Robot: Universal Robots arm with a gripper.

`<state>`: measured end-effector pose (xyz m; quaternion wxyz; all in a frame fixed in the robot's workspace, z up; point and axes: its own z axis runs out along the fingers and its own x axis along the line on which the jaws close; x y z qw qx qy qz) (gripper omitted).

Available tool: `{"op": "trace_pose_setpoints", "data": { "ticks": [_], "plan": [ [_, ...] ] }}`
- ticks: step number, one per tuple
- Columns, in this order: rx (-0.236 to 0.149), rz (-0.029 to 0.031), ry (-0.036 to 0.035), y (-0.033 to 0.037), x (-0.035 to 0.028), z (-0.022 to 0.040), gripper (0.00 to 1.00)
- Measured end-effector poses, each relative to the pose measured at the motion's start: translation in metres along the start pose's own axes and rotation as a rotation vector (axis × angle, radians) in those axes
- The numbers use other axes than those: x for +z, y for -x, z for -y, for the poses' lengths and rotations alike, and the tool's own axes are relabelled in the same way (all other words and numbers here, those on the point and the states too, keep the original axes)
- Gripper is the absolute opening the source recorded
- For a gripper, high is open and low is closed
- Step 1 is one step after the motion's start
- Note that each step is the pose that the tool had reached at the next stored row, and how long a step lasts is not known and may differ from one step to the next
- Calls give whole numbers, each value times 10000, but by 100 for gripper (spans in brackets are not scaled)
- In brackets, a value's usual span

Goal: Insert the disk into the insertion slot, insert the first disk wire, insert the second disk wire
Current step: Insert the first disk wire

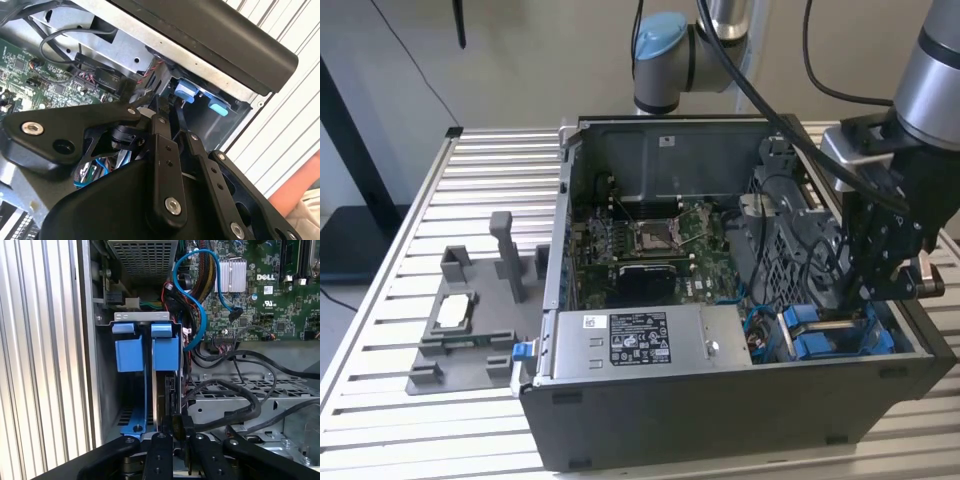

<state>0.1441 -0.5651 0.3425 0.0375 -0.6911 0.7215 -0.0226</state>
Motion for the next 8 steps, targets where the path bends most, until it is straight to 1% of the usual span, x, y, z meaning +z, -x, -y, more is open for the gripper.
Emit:
{"op": "trace_pose_setpoints", "data": {
  "ticks": [4,8],
  "plan": [
    [-29,11,-40,0,10,-1,19],
    [-44,15,-60,-1,32,-3,19]
  ]
}}
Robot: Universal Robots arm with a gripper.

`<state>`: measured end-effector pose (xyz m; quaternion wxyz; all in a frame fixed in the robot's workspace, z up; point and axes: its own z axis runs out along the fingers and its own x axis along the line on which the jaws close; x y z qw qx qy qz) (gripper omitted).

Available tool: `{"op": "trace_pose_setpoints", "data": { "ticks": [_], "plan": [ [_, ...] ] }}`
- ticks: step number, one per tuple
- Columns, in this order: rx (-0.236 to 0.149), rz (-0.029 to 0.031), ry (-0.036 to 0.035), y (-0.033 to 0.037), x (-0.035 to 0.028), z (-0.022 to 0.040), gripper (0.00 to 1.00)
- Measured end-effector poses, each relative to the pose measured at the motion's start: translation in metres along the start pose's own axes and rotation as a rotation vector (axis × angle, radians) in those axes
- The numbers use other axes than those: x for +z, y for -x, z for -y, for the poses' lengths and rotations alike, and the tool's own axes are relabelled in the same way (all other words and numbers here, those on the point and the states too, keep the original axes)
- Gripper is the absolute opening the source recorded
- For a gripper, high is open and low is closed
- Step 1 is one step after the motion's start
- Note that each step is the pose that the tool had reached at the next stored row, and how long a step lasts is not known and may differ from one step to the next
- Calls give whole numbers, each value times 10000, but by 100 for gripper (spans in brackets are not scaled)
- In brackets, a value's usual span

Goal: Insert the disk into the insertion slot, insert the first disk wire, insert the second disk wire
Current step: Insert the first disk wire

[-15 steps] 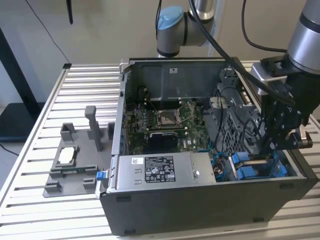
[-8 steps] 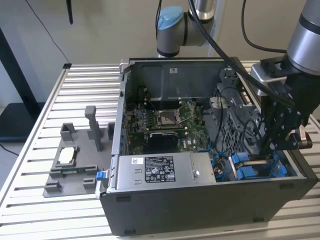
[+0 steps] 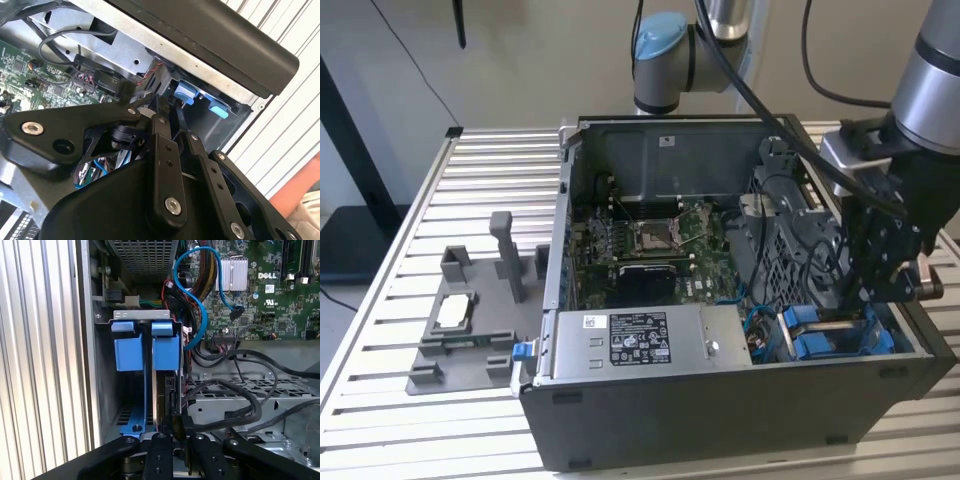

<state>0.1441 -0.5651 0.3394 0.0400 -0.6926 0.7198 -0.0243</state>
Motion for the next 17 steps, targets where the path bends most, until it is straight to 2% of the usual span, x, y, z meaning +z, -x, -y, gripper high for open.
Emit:
{"op": "trace_pose_setpoints", "data": {
  "ticks": [10,13,15,17],
  "plan": [
    [-1,0,-6,-2,68,-6,19],
    [1,17,-5,-2,81,-7,21],
    [1,12,-5,-2,74,-7,33],
    [1,17,-5,0,33,-3,33]
  ]
}}
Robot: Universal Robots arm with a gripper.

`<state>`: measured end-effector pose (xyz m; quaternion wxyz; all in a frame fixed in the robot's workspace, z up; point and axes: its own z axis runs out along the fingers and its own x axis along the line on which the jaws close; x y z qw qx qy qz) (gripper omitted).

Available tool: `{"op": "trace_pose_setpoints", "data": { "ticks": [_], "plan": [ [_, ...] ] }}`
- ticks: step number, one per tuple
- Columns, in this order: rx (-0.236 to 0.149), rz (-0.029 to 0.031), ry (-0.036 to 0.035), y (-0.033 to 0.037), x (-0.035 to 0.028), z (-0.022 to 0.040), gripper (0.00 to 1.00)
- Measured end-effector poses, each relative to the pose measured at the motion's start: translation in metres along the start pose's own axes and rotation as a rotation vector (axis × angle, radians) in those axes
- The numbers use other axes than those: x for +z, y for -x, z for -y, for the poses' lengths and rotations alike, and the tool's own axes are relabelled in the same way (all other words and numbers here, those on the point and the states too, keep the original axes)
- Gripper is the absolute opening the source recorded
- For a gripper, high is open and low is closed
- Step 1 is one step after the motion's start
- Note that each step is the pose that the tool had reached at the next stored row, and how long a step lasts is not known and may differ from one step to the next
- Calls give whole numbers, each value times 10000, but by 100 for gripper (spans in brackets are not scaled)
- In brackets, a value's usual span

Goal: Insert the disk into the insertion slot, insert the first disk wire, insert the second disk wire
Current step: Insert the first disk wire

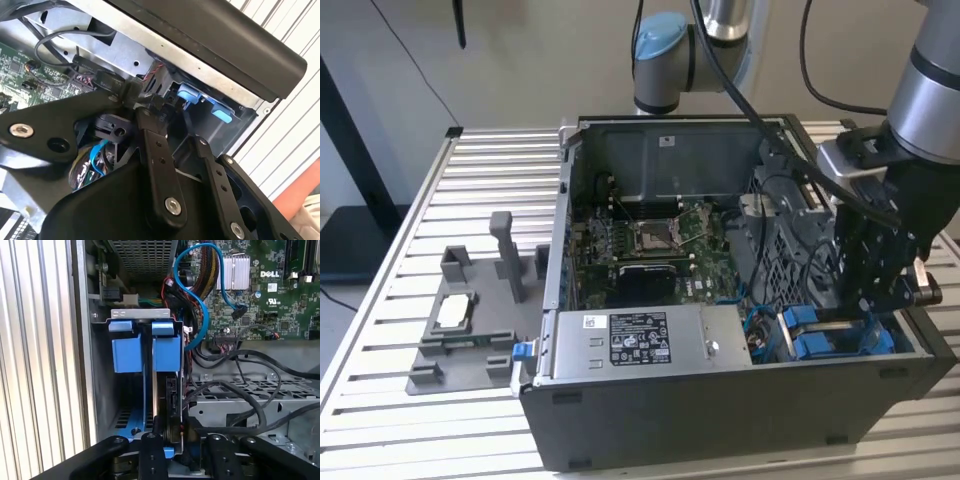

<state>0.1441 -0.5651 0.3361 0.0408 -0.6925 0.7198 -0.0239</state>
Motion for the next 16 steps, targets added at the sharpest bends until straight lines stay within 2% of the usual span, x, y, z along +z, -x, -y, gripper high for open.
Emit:
{"op": "trace_pose_setpoints", "data": {
  "ticks": [4,12,14,16],
  "plan": [
    [-1,-7,0,3,-148,13,33],
    [-2,-6,-1,40,-504,46,33],
    [-2,-4,-22,65,-554,49,33],
    [-1,11,-99,85,-566,49,33]
  ]
}}
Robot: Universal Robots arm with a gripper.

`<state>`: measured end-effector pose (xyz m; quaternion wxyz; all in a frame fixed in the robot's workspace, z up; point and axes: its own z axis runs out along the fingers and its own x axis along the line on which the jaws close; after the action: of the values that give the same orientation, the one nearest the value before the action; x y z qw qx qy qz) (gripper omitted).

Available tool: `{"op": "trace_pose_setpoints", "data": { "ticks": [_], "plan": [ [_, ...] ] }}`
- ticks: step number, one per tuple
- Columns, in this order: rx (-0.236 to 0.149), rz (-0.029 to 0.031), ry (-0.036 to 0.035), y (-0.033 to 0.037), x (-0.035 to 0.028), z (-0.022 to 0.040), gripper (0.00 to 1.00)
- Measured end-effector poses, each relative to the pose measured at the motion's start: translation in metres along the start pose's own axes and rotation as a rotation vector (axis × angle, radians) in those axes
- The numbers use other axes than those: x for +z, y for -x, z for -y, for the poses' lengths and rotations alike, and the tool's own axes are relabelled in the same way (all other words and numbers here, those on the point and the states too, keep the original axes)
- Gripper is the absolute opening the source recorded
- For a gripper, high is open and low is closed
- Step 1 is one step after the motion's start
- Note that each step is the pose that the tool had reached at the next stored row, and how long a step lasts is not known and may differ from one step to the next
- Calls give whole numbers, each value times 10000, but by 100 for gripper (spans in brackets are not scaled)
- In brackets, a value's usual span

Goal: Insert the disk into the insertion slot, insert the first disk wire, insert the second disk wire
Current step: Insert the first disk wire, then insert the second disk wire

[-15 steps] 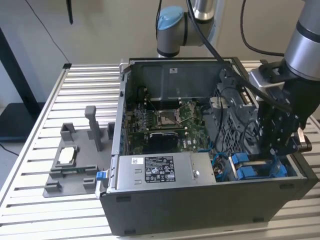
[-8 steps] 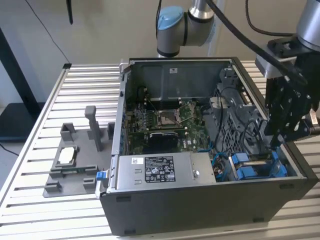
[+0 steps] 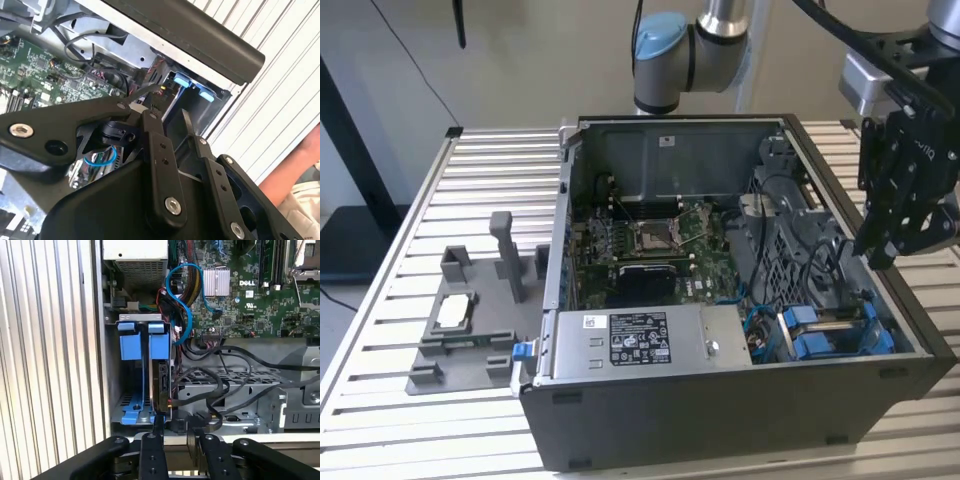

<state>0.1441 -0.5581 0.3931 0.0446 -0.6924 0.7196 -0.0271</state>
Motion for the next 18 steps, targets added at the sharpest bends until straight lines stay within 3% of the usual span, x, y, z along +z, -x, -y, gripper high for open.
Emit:
{"op": "trace_pose_setpoints", "data": {
  "ticks": [2,4,5,8,10,12,14,16,18],
  "plan": [
    [2,51,-71,6,0,2,33],
    [13,164,-108,7,2,11,33],
    [16,230,-111,8,4,23,33],
    [1,274,-105,10,22,95,33],
    [10,358,-71,12,31,146,33],
    [30,505,24,13,38,187,33],
    [51,629,181,14,41,210,33],
    [70,694,407,15,42,222,33],
    [85,704,625,15,47,235,33]
  ]
}}
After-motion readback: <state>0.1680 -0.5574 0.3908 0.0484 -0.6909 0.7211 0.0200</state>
